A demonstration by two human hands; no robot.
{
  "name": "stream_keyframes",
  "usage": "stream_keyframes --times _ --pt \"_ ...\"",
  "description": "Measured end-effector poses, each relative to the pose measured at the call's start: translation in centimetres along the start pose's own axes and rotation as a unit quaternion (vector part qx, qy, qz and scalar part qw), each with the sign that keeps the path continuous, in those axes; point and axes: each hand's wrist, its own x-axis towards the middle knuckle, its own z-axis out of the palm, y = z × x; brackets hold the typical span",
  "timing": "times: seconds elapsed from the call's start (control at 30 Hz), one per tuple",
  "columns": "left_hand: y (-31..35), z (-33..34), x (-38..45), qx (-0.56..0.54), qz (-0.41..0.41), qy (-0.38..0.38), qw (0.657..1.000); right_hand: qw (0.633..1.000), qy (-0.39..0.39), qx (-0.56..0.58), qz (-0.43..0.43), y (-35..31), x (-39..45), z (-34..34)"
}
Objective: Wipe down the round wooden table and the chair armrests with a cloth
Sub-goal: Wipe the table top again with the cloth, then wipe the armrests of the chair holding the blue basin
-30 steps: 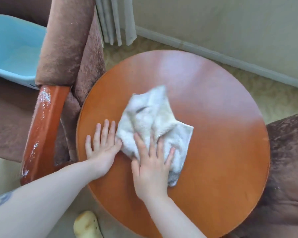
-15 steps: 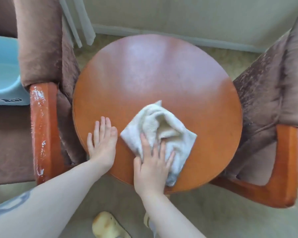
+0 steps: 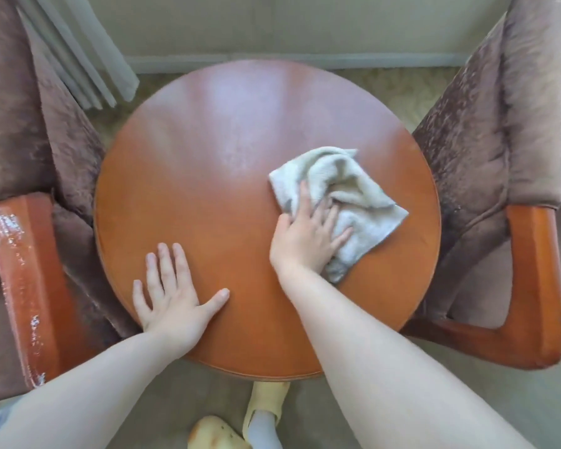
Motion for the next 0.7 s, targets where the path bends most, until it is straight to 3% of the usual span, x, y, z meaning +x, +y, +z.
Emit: stream_keyframes --times 0.03,0.1,0.17,0.2,0.23,0.3,0.37,0.43,0.5,0.57,0.63,0.7 --pt "0.1 -0.1 -0.1 0.002 -0.005 -0.01 1.0 0.986 -0.051 -0.025 -0.156 -0.2 -2.4 0.2" --pt "0.4 -0.7 0.0 0.016 -0.02 -0.044 0.999 0.875 -0.14 -0.066 -0.458 2.3 -4.2 -0.7" --pt "0.5 -1.8 0.0 0.035 -0.018 -0.106 0.994 0.776 -0.195 -0.122 -0.587 5.7 -0.8 -2.9" --pt "0.7 -2.5 -0.2 0.024 -0.007 -0.132 0.991 0.765 -0.199 -0.152 -0.594 7.2 1.3 -3.7" --pt "0.7 -3.3 -0.3 0.006 0.001 -0.152 0.988 0.786 -0.195 -0.167 -0.562 8.1 3.3 -4.2" --pt "0.9 -5.7 -0.2 0.006 0.02 -0.213 0.977 0.887 -0.155 -0.112 -0.42 8.0 5.6 -4.2" --pt "0.5 -9.4 0.8 0.052 0.083 -0.246 0.964 0.964 -0.092 -0.033 -0.249 4.1 4.7 -2.8" --pt "-0.9 -14.0 2.2 0.076 0.146 -0.17 0.971 0.995 -0.034 0.064 -0.075 -2.0 1.6 -1.1" --pt "-3.3 -18.8 3.5 0.068 0.195 -0.008 0.979 0.985 -0.001 0.17 0.011 -7.5 -2.5 0.3" --pt "-6.5 -23.0 5.0 0.098 0.251 0.145 0.952 0.973 -0.016 0.229 -0.015 -11.0 -6.4 1.1" --pt "-9.5 -25.8 6.7 0.136 0.263 0.178 0.938 0.941 -0.124 0.313 -0.045 -13.9 -9.2 0.4" --pt "-12.1 -26.8 8.7 0.145 0.248 0.14 0.948 0.859 -0.252 0.442 -0.055 -17.2 -11.1 -0.9"
